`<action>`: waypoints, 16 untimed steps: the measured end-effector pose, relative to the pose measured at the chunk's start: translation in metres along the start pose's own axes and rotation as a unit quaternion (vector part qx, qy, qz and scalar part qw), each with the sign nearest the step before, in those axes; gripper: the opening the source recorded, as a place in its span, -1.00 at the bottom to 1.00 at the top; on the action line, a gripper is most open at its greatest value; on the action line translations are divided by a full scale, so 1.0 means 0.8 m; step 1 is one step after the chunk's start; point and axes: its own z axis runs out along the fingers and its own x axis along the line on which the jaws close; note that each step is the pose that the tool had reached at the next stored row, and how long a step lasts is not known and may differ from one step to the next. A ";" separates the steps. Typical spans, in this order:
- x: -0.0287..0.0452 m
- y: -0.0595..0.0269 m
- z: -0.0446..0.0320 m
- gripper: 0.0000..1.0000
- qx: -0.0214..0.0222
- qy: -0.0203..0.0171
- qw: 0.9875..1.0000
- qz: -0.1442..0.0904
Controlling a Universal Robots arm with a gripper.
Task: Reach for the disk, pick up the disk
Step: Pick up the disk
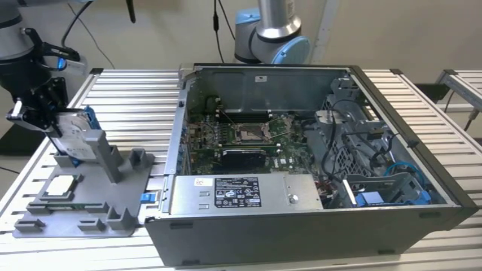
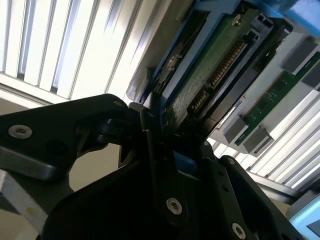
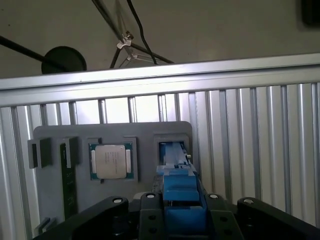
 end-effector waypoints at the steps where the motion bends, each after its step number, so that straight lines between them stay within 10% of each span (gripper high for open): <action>1: 0.0000 0.000 -0.0015 -1.00 0.000 0.000 1.000 0.000; 16: 0.0000 0.000 -0.0265 -1.00 0.000 0.000 1.000 0.000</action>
